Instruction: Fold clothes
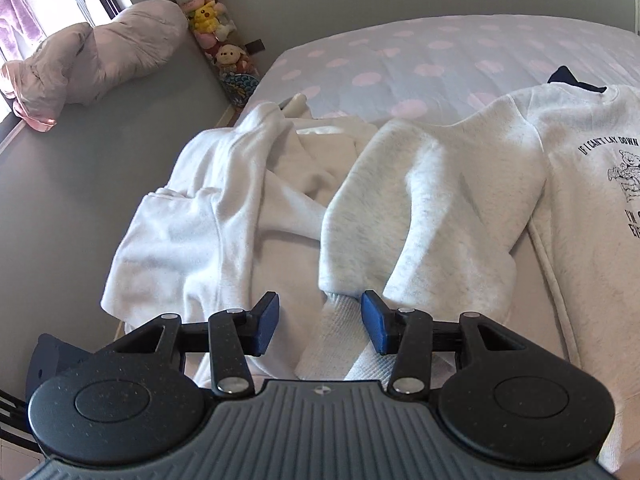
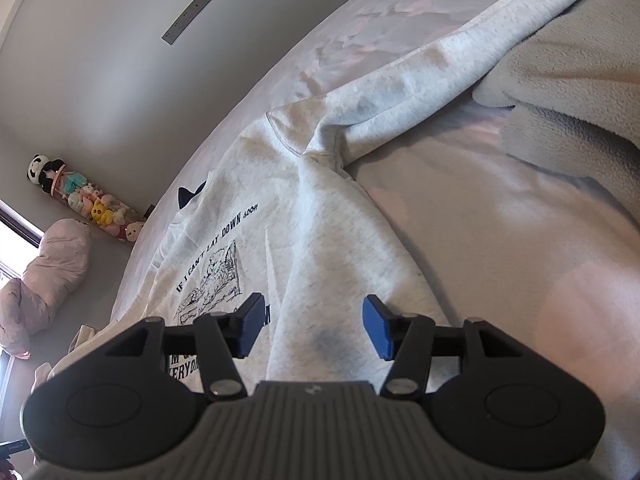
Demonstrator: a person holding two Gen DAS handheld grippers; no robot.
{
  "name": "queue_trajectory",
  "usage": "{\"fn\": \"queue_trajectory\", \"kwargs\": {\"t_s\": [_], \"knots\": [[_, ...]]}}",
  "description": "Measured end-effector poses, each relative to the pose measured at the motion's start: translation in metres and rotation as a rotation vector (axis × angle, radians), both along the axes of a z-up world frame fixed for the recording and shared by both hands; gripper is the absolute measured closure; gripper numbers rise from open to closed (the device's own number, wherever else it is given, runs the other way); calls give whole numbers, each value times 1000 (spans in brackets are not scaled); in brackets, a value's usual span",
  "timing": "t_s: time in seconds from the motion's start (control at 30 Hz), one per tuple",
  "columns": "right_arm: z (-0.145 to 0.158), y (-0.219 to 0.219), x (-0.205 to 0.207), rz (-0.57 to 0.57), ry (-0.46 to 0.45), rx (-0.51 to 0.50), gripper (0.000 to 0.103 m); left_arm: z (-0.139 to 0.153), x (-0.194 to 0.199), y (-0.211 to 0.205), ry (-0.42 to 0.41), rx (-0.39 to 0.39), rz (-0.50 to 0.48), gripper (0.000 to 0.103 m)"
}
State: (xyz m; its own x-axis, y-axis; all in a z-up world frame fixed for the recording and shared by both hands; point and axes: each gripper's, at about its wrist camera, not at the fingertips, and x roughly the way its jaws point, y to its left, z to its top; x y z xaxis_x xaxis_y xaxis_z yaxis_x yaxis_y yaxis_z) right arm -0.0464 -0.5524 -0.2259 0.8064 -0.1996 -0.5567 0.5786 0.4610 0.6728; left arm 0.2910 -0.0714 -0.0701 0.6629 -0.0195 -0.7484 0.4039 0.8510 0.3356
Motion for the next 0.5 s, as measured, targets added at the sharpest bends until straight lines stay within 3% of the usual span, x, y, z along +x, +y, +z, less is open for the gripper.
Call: {"fn": "queue_trajectory", "kwargs": {"t_s": [0.1, 0.17, 0.23, 0.37, 0.5], "knots": [[-1, 0, 1, 2, 5, 4, 45, 1, -4, -6, -2, -5, -11, 62], [-2, 0, 2, 6, 8, 8, 45, 6, -7, -10, -9, -8, -15, 82], [-3, -1, 3, 10, 11, 13, 45, 11, -11, -13, -16, -11, -19, 90], [-4, -1, 4, 17, 14, 25, 45, 23, -16, -20, -30, -17, -25, 94], [-5, -1, 5, 24, 13, 32, 45, 74, 8, -15, -60, -56, 19, 94]]}}
